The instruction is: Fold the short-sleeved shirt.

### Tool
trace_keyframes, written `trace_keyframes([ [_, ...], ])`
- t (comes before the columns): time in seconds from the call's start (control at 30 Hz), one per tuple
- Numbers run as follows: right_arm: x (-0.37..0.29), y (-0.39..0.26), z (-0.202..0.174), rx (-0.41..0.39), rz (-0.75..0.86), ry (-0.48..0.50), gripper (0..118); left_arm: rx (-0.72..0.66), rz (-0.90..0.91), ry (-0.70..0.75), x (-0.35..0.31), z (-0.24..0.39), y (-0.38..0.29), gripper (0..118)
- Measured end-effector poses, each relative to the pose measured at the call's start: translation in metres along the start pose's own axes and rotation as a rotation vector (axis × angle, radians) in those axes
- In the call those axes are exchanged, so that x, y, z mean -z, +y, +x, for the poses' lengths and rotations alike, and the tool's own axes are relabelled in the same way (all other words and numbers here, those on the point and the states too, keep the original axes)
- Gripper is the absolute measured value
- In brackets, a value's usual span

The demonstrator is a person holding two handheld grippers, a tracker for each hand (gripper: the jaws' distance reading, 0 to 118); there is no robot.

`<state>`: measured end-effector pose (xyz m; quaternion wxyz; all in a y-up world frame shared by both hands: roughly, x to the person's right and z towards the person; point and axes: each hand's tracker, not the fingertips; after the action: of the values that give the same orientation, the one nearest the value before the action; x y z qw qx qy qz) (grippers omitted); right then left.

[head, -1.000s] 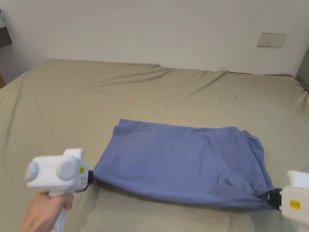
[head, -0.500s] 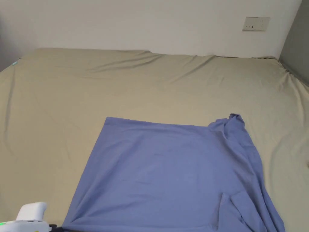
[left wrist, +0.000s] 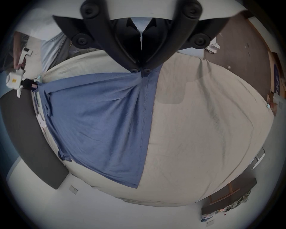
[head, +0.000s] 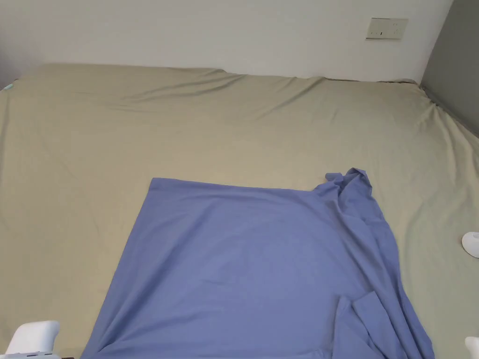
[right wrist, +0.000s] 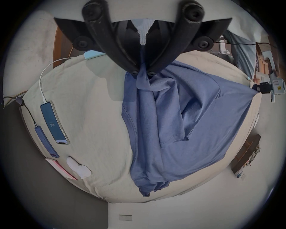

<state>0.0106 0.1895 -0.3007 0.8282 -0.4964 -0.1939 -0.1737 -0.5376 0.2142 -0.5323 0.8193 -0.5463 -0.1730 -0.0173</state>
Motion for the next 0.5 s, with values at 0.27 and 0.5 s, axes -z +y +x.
trace_keyframes([
  [0.27,-0.024,-0.016,0.013,0.144,0.134,-0.001,98,-0.064,0.062,-0.045,-0.011,-0.01,-0.008,112],
  [0.5,-0.047,-0.025,0.018,0.217,0.198,-0.031,0,-0.178,0.073,-0.053,-0.03,-0.034,-0.002,24],
])
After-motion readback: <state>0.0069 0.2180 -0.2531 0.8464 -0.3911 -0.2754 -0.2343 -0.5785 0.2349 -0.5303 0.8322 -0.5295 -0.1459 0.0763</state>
